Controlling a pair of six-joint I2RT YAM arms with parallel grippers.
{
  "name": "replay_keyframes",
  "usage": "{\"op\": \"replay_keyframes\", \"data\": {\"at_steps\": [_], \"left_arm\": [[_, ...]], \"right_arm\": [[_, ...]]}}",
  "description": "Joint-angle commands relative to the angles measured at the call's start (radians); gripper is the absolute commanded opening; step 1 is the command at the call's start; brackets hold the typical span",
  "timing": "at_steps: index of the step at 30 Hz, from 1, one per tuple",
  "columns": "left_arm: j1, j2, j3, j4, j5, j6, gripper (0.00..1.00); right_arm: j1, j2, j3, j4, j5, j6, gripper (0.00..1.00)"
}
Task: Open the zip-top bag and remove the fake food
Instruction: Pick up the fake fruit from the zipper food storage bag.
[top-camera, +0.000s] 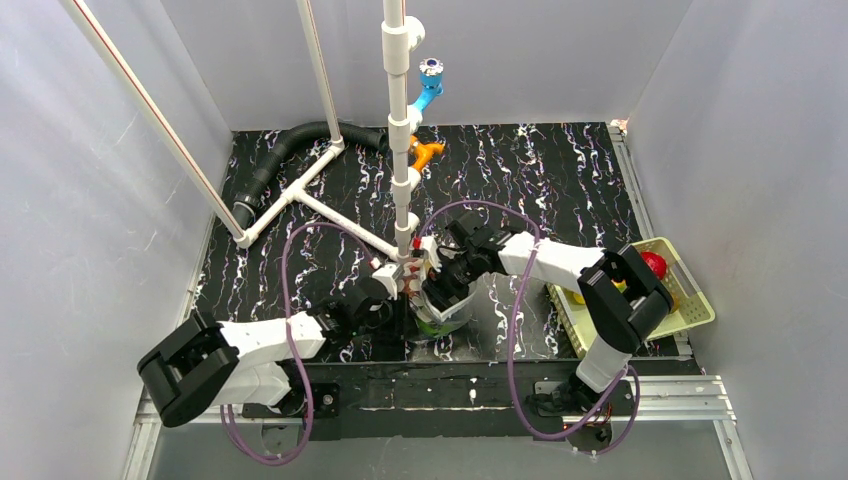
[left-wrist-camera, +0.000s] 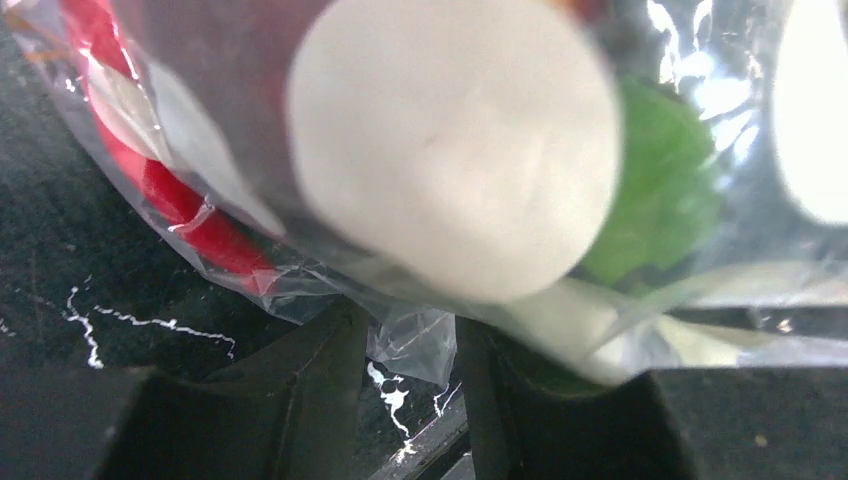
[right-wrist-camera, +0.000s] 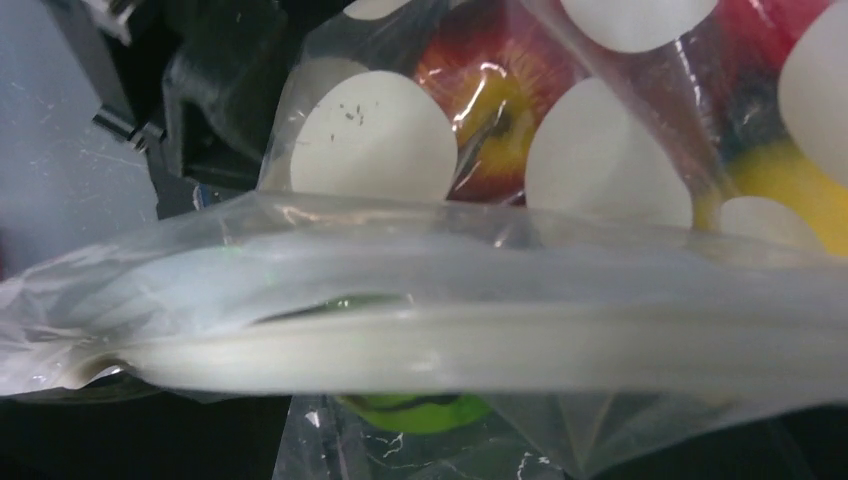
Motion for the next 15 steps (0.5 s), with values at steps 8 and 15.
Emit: {"op": "replay_keyframes", "data": {"at_steps": [8,15], "left_arm": [[0.003,0.048,0.046,0.052,0.012,0.004,0.36],[0.003,-0.1,-0.021,-0.034,-0.066,-0.007,0.36]], "right_arm": [[0.056,0.034,0.065,-0.039,0.013,-0.029,0.54],[0.024,-0.046,0.06,-0.08,0.117,-0.092,0.16]]}}
